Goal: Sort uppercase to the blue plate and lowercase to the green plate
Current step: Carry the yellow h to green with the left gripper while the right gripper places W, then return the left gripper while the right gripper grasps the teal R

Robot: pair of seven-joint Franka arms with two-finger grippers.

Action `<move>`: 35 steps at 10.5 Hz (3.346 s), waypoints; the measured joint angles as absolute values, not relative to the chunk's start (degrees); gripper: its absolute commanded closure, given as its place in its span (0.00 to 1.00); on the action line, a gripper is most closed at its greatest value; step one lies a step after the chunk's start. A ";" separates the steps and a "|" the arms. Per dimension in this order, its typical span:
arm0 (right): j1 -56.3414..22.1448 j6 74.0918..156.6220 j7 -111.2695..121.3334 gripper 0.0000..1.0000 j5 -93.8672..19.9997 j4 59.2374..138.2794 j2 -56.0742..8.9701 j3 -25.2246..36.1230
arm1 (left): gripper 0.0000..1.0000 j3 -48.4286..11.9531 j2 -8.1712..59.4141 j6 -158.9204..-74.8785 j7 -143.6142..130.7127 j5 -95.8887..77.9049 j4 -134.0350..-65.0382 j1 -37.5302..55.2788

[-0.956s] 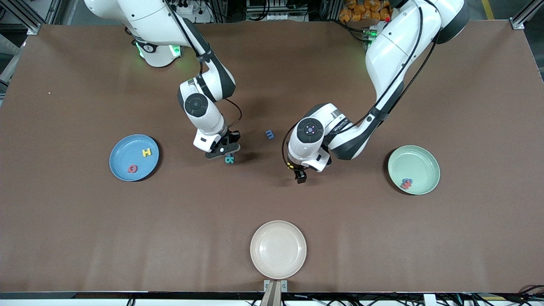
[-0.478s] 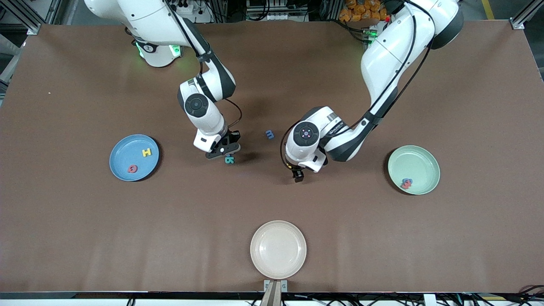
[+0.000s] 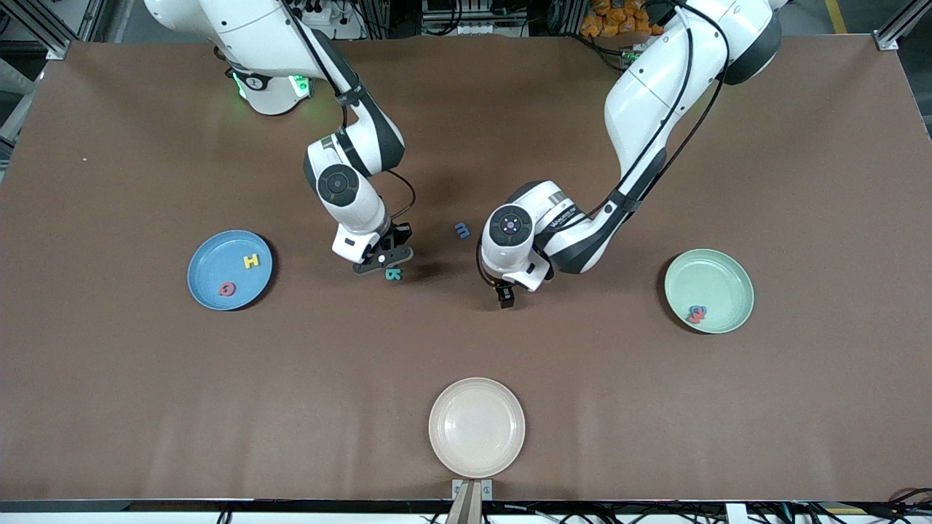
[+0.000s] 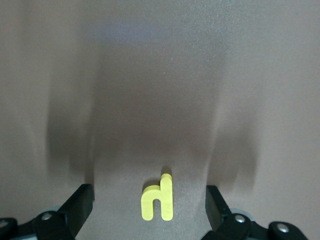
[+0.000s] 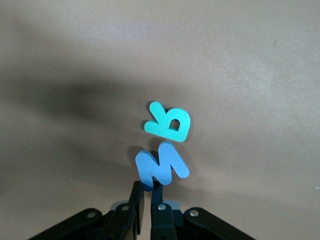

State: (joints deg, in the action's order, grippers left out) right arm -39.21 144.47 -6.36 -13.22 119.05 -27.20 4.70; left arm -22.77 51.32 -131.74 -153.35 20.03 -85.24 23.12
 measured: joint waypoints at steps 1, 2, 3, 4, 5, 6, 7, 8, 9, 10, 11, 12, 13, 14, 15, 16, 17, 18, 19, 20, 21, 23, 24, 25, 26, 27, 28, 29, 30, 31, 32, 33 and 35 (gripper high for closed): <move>-38.94 143.43 -6.23 1.00 -12.42 118.34 -26.96 5.07 | 0.00 -22.76 51.32 -131.74 -153.35 20.03 -85.24 23.12; -38.73 142.93 -5.73 1.00 -11.13 118.03 -26.76 5.65 | 0.09 -22.76 51.32 -131.74 -153.35 20.03 -85.24 23.12; -38.69 142.23 -3.95 1.00 -10.16 117.97 -26.56 7.02 | 0.44 -22.73 51.32 -131.74 -153.35 20.03 -85.21 23.13; -38.57 140.55 -0.20 1.00 -9.88 117.94 -26.31 9.25 | 0.81 -22.62 51.32 -131.76 -153.35 20.03 -84.97 23.12; -38.39 138.58 4.43 1.00 -9.82 117.87 -26.00 12.19 | 1.00 -22.56 51.32 -131.78 -153.35 20.03 -84.88 23.12; -38.08 136.47 9.45 1.00 -9.51 117.56 -25.65 15.65 | 1.00 -22.47 51.30 -131.78 -153.35 20.03 -84.55 23.11; -37.79 133.64 14.30 1.00 -8.52 116.97 -25.22 19.20 | 1.00 -22.53 51.23 -131.75 -153.35 20.03 -84.41 23.15; -37.34 129.57 18.63 1.00 -7.16 116.17 -24.62 22.51 | 1.00 -22.62 51.16 -131.74 -153.35 20.03 -84.36 23.22; -36.88 124.62 22.35 1.00 -5.21 115.30 -24.04 25.54 | 1.00 -22.65 50.99 -131.58 -153.34 20.03 -84.28 23.25; -36.69 121.10 25.73 1.00 -3.54 114.84 -23.70 28.27 | 1.00 -22.52 50.80 -131.56 -153.34 20.03 -84.18 23.22; -36.49 119.33 29.74 1.00 -2.79 114.88 -23.65 30.77 | 1.00 -22.22 50.79 -131.59 -153.35 20.03 -84.07 22.95; -35.91 118.50 34.44 1.00 -2.45 115.27 -23.77 33.09 | 1.00 -21.83 50.73 -131.59 -153.35 20.03 -83.87 21.98; -35.03 118.22 39.30 1.00 -2.20 115.77 -23.98 35.15 | 1.00 -21.50 50.41 -131.42 -153.35 20.03 -83.61 19.96; -34.16 118.33 44.03 1.00 -2.13 116.47 -24.30 36.78 | 1.00 -21.36 49.66 -130.73 -153.28 20.04 -83.35 17.16; -33.49 118.99 47.56 1.00 -2.09 116.99 -24.86 37.82 | 1.00 -21.29 48.62 -129.44 -152.64 20.06 -83.20 13.89; -33.12 120.03 49.86 1.00 -2.07 117.18 -25.56 38.35 | 1.00 -21.33 47.43 -127.59 -150.54 20.07 -83.16 10.33; -32.97 121.03 51.23 1.00 -2.07 117.25 -26.30 38.55 | 1.00 -21.48 46.38 -125.00 -147.12 20.08 -83.16 6.80; -32.97 121.99 51.81 1.00 -2.07 117.26 -26.89 38.56 | 1.00 -21.80 45.72 -121.85 -143.19 20.07 -83.27 3.60; -32.99 122.58 52.21 1.00 -2.07 117.26 -27.28 38.55 | 1.00 -22.21 45.25 -119.49 -139.68 20.08 -83.91 1.06; -33.00 122.82 52.36 1.00 -2.06 117.26 -27.54 38.55 | 1.00 -22.49 44.62 -118.33 -136.49 20.08 -85.49 -1.07; -32.99 122.96 52.39 1.00 -2.06 117.26 -27.66 38.55 | 1.00 -23.01 43.34 -118.14 -133.40 20.08 -88.09 -3.22; -32.99 123.33 52.37 0.47 -2.07 117.21 -27.68 38.55 | 1.00 -26.28 38.22 -118.09 -126.82 20.08 -95.44 -10.06; -32.99 123.46 52.35 0.41 -2.09 117.19 -27.69 38.55 | 1.00 -28.82 35.66 -118.01 -124.19 20.08 -98.74 -14.09; -32.99 123.49 52.34 0.36 -2.10 117.17 -27.69 38.55 | 1.00 -30.91 33.70 -117.99 -122.13 20.08 -101.35 -17.55; -33.00 123.49 52.34 0.39 -2.12 117.13 -27.69 38.54 | 0.51 -31.99 32.34 -117.99 -120.58 20.08 -103.12 -19.80; -33.03 123.48 51.88 0.39 -2.38 116.96 -27.69 38.50 | 0.01 -32.15 31.76 -118.00 -120.01 20.08 -103.96 -20.55; -33.17 122.72 49.93 0.38 -2.78 116.43 -27.61 38.08 | 0.00 -32.23 31.70 -118.01 -119.73 20.33 -104.30 -20.54; -33.36 120.14 46.24 0.38 -3.29 115.48 -27.35 36.76 | 0.00 -32.44 31.69 -118.01 -119.64 20.57 -104.52 -20.43; -33.56 116.90 41.66 0.39 -4.72 114.08 -26.90 34.63 | 0.00 -32.62 31.69 -118.01 -119.60 20.73 -104.69 -20.38; -33.86 115.30 37.87 0.39 -7.97 112.61 -26.20 31.82 | 0.00 -32.75 31.70 -118.01 -119.54 20.79 -104.85 -20.28; -34.31 114.87 33.99 0.38 -10.98 111.52 -25.37 28.89 | 0.00 -32.94 31.70 -118.04 -119.36 20.81 -104.95 -20.00; -34.69 115.15 29.45 0.38 -12.54 110.44 -24.73 25.83 | 0.00 -33.33 31.70 -118.07 -119.22 20.81 -104.98 -19.32; -35.19 119.89 18.25 0.37 -13.07 108.75 -24.31 19.37 | 0.00 -34.68 31.70 -118.54 -119.69 20.81 -105.02 -16.16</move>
State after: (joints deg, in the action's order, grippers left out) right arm -35.19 119.89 18.25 -13.07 108.75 -24.31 19.37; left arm -34.68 31.70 -118.54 -119.69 20.81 -105.02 -16.16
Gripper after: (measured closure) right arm 0.374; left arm 0.000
